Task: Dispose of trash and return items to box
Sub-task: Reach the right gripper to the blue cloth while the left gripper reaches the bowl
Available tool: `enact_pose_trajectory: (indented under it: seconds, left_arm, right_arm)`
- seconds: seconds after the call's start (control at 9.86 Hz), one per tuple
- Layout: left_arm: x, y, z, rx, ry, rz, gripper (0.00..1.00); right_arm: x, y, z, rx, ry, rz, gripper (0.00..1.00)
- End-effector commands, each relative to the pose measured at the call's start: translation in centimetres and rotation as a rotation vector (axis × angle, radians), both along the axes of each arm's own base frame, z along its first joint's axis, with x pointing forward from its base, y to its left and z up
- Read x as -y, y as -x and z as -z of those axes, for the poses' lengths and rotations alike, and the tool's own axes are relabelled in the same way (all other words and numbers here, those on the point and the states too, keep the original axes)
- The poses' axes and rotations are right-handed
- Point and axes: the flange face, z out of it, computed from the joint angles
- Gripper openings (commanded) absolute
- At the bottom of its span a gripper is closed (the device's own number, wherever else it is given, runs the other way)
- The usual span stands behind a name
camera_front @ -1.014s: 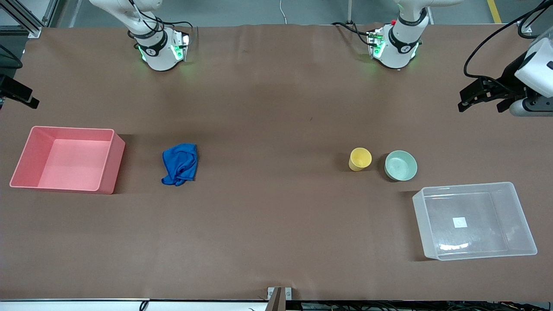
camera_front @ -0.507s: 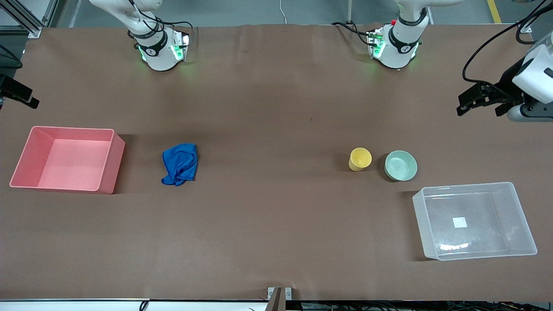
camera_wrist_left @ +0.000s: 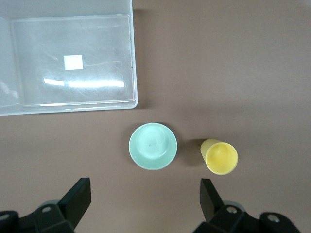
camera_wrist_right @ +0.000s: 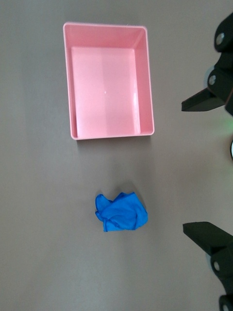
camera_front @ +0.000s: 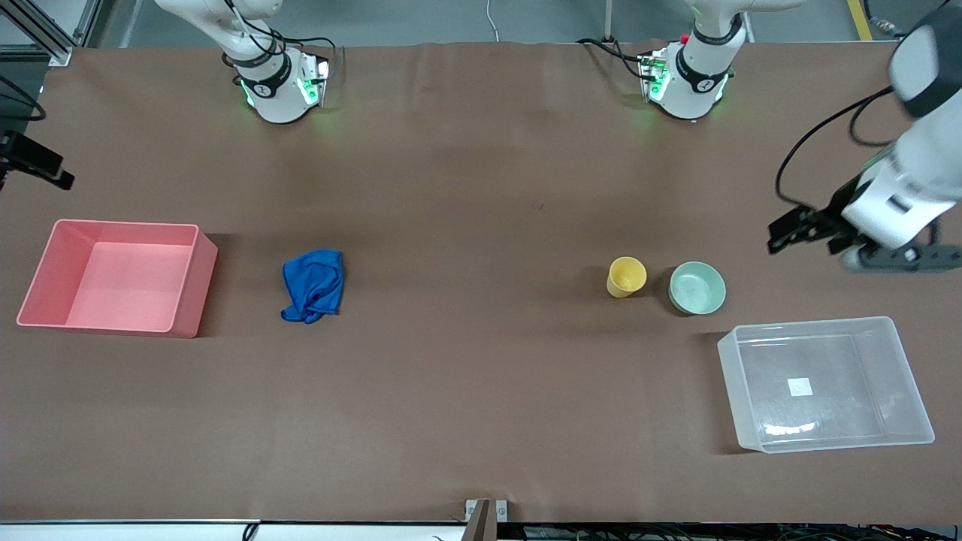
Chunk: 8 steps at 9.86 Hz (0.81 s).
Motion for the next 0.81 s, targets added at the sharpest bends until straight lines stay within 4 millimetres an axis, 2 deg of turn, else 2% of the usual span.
enact_pose_trajectory:
  seconds: [0.0, 0.2, 0.3, 0.41, 0.51, 0.71]
  left_arm:
    - [-0.4, 1.7, 9.7, -0.020, -0.016, 0.013, 0.99]
    - [-0.6, 1.8, 17.7, -0.030, -0.012, 0.006, 0.99]
    - [-0.6, 1.7, 20.2, -0.046, -0.013, 0.007, 0.99]
    - [-0.8, 1.6, 22.4, -0.061, -0.012, 0.004, 0.99]
    - [-0.8, 1.7, 24.1, -0.070, -0.011, 0.003, 0.99]
    - [-2.4, 2.7, 26.5, -0.084, -0.017, -0.016, 0.99]
  right_arm:
    - [-5.9, -3.0, 6.8, -0.048, 0.009, -0.061, 1.00]
    - [-12.4, -4.8, 17.4, -0.068, 0.093, -0.076, 1.00]
    - [-14.2, -5.0, 22.2, -0.054, 0.104, -0.071, 1.00]
    - [-15.6, -4.6, 27.1, -0.042, 0.125, -0.083, 1.00]
    - [-15.9, -3.9, 30.5, -0.025, 0.138, -0.098, 1.00]
    - [-15.8, -1.5, 36.1, 0.023, 0.104, -0.120, 1.00]
